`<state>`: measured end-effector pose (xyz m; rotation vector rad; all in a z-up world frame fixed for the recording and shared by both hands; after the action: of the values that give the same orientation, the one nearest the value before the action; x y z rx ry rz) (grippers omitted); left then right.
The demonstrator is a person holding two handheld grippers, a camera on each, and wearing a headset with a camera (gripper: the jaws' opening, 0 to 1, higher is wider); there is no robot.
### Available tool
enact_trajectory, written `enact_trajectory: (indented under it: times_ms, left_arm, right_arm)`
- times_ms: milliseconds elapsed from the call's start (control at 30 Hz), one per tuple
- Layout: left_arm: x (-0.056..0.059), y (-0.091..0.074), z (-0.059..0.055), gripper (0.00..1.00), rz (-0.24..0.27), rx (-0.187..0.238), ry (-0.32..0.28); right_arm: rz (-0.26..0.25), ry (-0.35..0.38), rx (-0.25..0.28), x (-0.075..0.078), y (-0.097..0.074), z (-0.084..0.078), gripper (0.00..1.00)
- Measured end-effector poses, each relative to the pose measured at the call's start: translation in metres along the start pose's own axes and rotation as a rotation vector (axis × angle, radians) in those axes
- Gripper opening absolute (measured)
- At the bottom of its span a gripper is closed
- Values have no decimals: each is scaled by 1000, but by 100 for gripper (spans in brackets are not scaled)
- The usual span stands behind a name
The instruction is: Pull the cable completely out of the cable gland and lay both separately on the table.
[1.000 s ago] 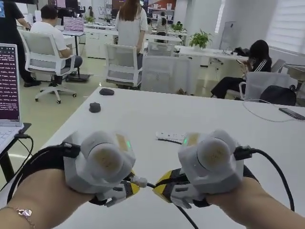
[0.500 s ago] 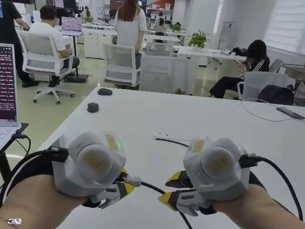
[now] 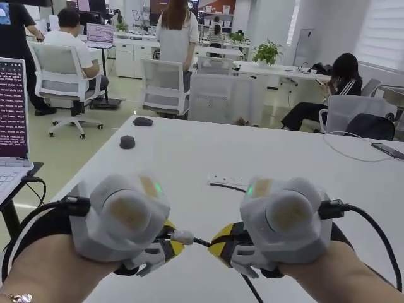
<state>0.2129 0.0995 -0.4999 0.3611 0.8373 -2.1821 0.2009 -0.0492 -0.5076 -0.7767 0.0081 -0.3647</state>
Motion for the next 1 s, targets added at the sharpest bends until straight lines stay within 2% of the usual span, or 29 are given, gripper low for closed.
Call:
enact_trajectory:
  times_ms: [67, 200, 267, 333, 367, 467, 533, 600, 667, 767, 933, 1000]
  left_arm:
    - [-4, -1, 0, 16, 10, 3, -12]
    - [-5, -2, 2, 16, 21, 4, -9]
    - [-5, -3, 3, 16, 35, 16, 11]
    - [-4, -3, 2, 16, 28, 11, -4]
    - [-4, -3, 2, 16, 29, 12, -4]
    - [-4, -3, 3, 16, 29, 17, -3]
    - [-4, -3, 4, 16, 29, 20, -8]
    - [-6, -4, 5, 16, 34, 25, -10]
    - [-6, -5, 5, 16, 34, 28, -23]
    - [-9, -6, 4, 16, 46, 28, -25]
    - [-13, -8, 2, 16, 57, 25, -38]
    - [-13, -8, 3, 16, 56, 26, -39]
  right_arm:
    - [-39, 41, -22, 4, -3, -8, 3]
    - [-37, 43, -47, 3, -3, -12, 3]
    - [-49, 42, -49, 3, -2, -9, 10]
    - [-44, 37, -11, 1, 1, 0, 21]
    - [-40, 28, -3, 1, 2, 5, 22]
    - [-29, -40, 16, -3, 7, 19, 15]
    - [-31, -64, 4, -2, 9, 22, 4]
    - [-41, -67, -8, 0, 7, 20, 4]
    - [-46, -50, 19, 1, 5, 19, 4]
    - [-58, -61, 7, 3, 1, 12, 4]
    - [-80, -18, -25, 9, -3, -2, 4]
    - [-77, -9, -28, 9, -3, -2, 6]
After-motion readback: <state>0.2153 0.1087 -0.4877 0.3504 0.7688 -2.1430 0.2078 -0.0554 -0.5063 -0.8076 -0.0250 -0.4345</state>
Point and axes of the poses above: the centre of the closed fingertips' face, and the gripper's own axes: y roughly forward along the fingers, x roughly to its right, z roughly out of its top, the point moved 9 cm from there along -y, roughly backward along the fingers, and after that the axes turned 15 degrees about z, right-handed, at the moved point
